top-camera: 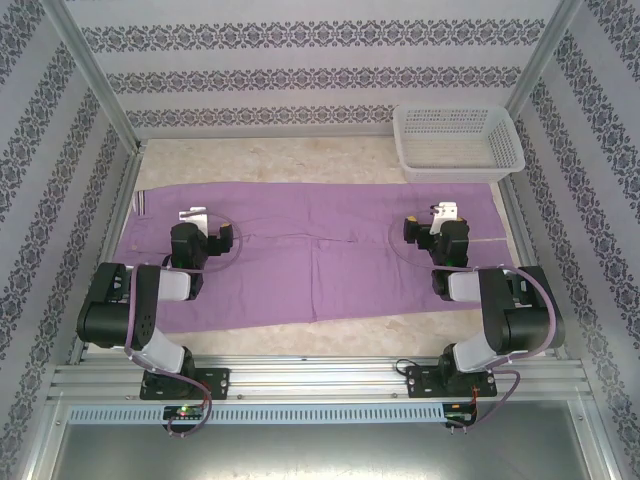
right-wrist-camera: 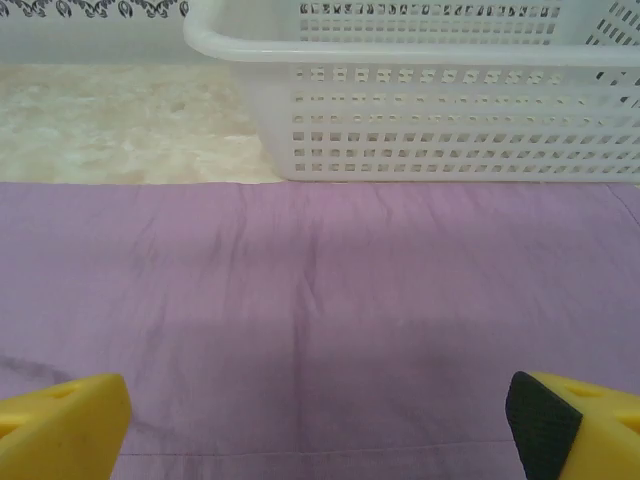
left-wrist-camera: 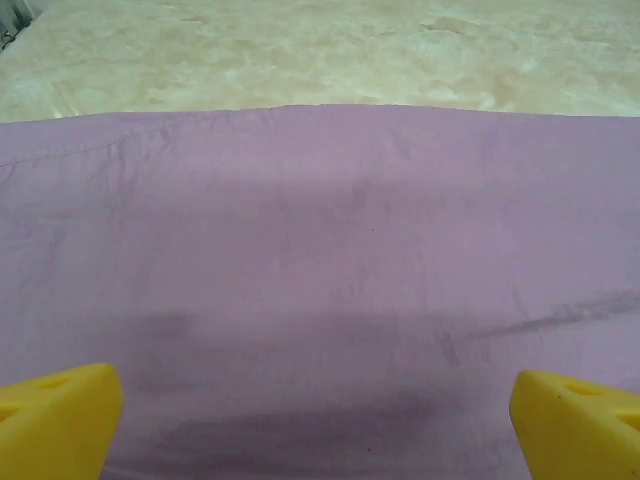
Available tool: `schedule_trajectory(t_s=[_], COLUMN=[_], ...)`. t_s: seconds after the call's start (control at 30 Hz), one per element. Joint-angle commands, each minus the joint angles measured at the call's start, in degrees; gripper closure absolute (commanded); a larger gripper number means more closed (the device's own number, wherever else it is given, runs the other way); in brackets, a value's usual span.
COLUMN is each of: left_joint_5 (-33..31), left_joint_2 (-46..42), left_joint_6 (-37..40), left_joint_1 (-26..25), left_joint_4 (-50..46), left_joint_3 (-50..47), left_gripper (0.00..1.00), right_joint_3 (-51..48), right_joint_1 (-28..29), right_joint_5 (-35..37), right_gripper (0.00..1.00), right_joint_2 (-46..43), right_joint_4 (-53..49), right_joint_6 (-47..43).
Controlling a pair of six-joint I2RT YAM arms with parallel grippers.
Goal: Roll up the long pants
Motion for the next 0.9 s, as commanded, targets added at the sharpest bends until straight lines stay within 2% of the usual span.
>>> schedule_trajectory(t_s=[0.0,0.63,0.7,0.73,0.8,0.83,0.87], left_joint_5=[0.0,-0.1,-4.2,-6.0,-6.3,-6.7,-11.0], left_joint_2=[-0.1,-0.1,-1.3,-2.3,-2.4,-2.5,-3.2], left_joint_6=[0.5,0.4,-1.3,-2.1,-1.8,-1.8,-2.7], left_joint_1=[0.4,0.4,0.4,0.3,0.3,0.2,-0.3], left_joint_4=[2.2,2.0,0.3,-0.8,-1.0,-1.1,-5.5], left_joint_3=[0.1,0.2,0.6,0.7,0.8,1.0,3.3], left_gripper=[0.0,0.0,0.0,0.0,0.0,0.0,0.0], right_joint_3=[0.8,1.2,2.0,4.3,17.1,21.9,27.9], right_joint_1=[-0.5,-0.9,-1.5,-1.7,-2.6,-3.3,-5.0], right_joint_5=[-1.5,-2.7,-2.3,-1.2,4.6,6.1,4.5], right_gripper=[0.02,0.02,0.02,0.02,0.02,0.02,0.02], right_joint_2=[-0.4,-0.7,-1.4,-3.2,-6.9,-6.7,-6.0], right_joint_4=[0.8,0.1,-1.0,-5.8,-33.8,-42.0,-50.0], right_joint_6=[-0.2,0.0,1.5,2.2,7.0,9.8,11.1])
